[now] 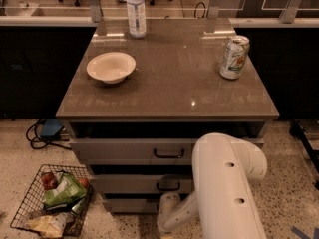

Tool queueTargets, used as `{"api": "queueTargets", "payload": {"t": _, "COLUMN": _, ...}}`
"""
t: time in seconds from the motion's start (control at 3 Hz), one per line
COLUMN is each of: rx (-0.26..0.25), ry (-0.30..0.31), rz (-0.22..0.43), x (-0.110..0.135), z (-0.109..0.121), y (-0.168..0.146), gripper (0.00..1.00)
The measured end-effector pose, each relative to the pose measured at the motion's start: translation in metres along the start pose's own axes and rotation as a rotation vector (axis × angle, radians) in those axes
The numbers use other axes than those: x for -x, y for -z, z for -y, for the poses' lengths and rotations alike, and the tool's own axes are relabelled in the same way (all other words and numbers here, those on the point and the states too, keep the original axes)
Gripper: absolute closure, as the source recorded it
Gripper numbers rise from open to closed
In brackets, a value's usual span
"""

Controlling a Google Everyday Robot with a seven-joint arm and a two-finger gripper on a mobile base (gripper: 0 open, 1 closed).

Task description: Open bottom drawer

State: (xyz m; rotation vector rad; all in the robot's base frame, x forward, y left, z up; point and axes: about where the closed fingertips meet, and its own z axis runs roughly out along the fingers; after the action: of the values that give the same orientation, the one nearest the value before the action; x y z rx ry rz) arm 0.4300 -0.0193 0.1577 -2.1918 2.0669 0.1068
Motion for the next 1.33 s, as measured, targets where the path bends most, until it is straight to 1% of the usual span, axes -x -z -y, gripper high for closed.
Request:
{"api": "queueTargets", "payload": {"t": 1.0, "rx": -0.002, "ry": -0.02, "rz": -0.022, "x": -0.014, "z": 0.002, "y": -0.002, "gripper": 0.0}}
{"api": "queueTargets", "payload": {"t": 1.33, "rx": 0.005, "ry": -0.024, "rz": -0.033, "x": -0.018, "z": 0.003, "y": -0.007, "gripper": 0.0}}
